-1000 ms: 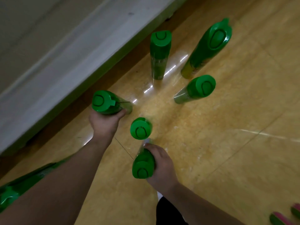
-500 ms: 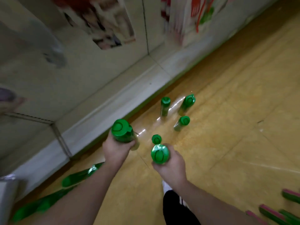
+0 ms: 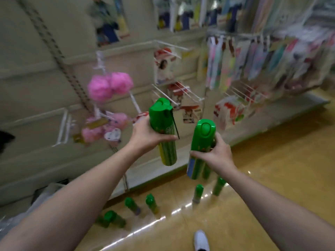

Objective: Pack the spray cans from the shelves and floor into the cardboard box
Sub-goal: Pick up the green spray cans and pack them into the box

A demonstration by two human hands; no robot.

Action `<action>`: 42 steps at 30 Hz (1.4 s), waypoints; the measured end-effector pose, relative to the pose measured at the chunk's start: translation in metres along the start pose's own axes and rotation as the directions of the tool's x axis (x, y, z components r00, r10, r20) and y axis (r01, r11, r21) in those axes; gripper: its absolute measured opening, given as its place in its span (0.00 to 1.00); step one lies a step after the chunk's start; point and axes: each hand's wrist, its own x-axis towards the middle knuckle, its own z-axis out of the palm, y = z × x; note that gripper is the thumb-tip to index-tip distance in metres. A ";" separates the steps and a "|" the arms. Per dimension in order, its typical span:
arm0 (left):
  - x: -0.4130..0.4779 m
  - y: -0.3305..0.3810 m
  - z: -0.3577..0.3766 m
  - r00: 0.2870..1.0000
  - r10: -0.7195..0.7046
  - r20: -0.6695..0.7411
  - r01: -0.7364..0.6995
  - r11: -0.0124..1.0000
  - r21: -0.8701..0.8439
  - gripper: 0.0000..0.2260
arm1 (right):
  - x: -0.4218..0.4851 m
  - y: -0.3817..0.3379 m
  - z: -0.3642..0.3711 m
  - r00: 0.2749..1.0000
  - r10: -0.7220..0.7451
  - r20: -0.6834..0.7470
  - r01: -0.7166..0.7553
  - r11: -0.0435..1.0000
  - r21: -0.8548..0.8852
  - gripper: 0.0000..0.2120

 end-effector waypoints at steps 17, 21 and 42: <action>-0.189 -0.047 -0.269 0.608 -0.343 -0.716 0.326 0.930 -0.169 0.34 | -0.043 -0.210 0.222 0.593 -0.594 0.543 0.409 0.803 0.432 0.34; -0.271 -0.066 -0.294 0.420 -0.422 -0.804 0.423 0.874 -0.239 0.31 | -0.092 -0.244 0.282 0.401 -0.626 0.669 0.421 0.774 0.473 0.33; -0.652 -0.194 -0.325 -0.240 -0.635 -0.735 0.667 0.442 -0.600 0.35 | -0.411 -0.288 0.530 -0.208 -0.504 0.838 0.411 0.733 0.542 0.30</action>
